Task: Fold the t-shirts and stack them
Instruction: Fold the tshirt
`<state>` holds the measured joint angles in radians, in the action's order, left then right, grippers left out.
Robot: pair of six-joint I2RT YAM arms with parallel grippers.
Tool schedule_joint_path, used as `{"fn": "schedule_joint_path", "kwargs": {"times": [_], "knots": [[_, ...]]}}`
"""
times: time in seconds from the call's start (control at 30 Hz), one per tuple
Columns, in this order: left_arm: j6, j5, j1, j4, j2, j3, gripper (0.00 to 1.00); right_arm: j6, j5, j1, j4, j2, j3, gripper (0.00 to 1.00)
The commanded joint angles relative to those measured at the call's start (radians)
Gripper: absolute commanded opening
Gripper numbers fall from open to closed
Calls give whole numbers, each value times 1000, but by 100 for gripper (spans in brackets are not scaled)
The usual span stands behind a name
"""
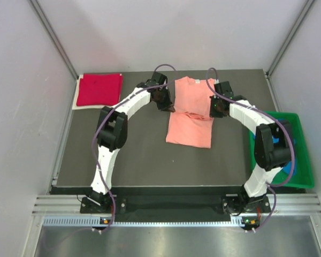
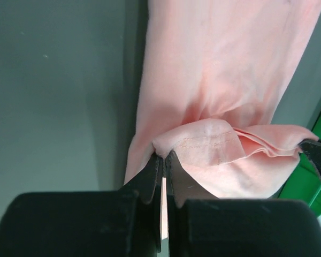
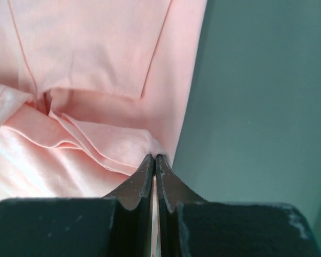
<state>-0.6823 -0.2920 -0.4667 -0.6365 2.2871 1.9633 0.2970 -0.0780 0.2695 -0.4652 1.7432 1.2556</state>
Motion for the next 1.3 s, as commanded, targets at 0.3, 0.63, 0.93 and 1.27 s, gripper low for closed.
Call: {"fn": "schedule_joint_path", "kwargs": {"times": [0.3, 0.63, 0.93, 1.27], "knots": [[-20, -47, 45, 55, 63, 85, 0, -22, 41, -79, 62, 91, 99, 4], [-20, -114, 56, 161, 63, 83, 26, -16, 98, -96, 80, 180, 191, 8], [4, -207, 126, 235, 6, 57, 53, 30, 64, -124, 7, 162, 216, 32], [147, -177, 94, 296, -250, -386, 47, 8, 265, -124, -24, -37, -2, 48]]}}
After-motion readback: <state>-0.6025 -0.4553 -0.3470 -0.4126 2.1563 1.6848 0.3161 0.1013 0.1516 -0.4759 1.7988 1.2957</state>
